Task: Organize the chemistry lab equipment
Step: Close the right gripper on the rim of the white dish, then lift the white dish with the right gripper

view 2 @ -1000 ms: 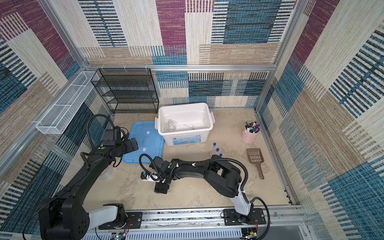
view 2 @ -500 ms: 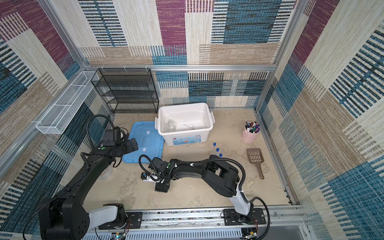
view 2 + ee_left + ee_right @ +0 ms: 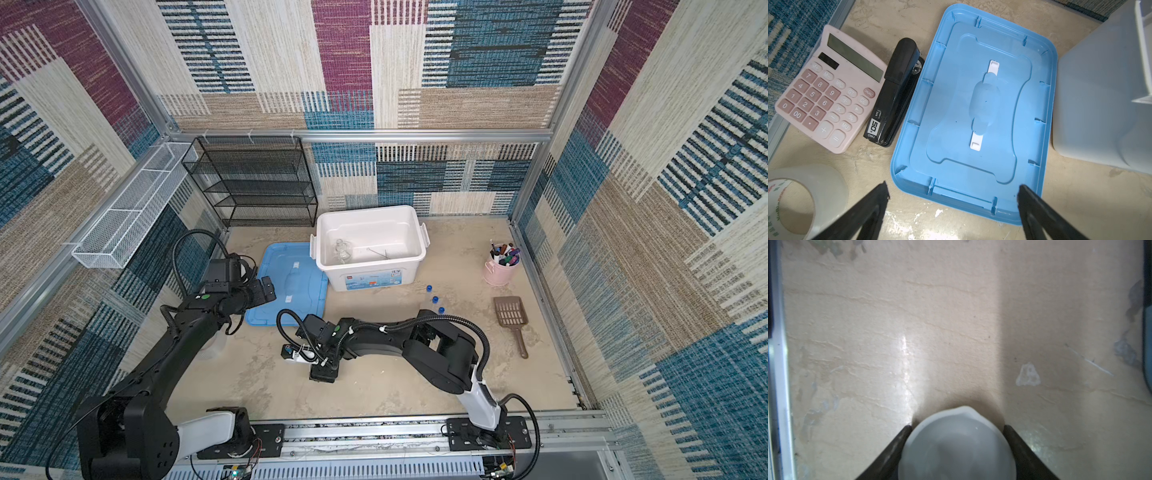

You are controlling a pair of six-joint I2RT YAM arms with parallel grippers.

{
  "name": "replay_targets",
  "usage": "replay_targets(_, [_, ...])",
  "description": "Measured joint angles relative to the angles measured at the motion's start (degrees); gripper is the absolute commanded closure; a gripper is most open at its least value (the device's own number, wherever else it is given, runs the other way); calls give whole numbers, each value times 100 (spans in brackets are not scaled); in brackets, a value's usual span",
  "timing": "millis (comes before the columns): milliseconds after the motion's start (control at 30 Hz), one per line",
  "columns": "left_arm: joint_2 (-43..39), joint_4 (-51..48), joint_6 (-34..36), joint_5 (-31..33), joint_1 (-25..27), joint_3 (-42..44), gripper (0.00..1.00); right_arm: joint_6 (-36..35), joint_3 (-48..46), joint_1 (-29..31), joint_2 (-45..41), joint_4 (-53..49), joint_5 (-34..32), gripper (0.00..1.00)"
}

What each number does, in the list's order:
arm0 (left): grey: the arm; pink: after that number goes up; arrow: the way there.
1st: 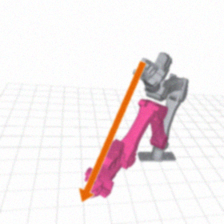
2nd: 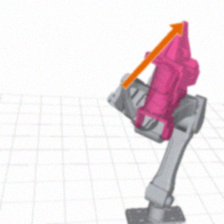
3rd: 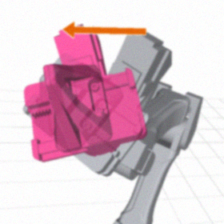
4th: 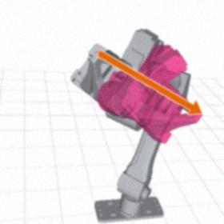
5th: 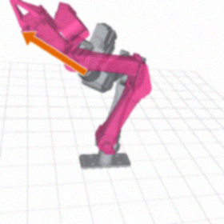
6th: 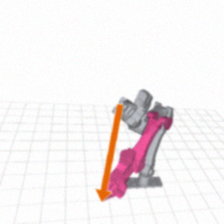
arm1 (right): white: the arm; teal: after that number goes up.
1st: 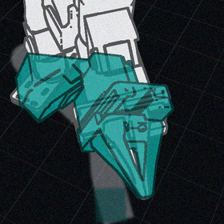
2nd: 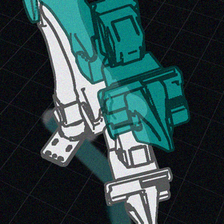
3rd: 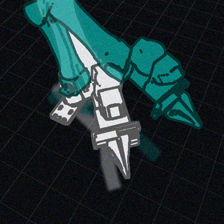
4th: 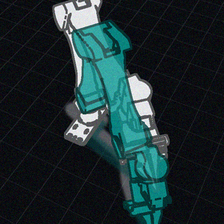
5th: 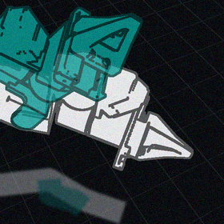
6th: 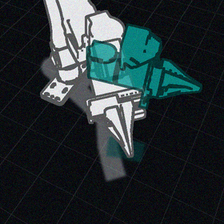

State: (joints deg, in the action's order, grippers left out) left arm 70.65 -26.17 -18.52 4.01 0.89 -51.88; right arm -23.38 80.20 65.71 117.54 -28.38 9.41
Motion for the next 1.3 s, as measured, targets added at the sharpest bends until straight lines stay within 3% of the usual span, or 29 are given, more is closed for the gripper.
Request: replay_targets(1300, [50, 273, -382, -463, 0, 304, 1, 44, -367, -719, -376, 192, 103, 36])
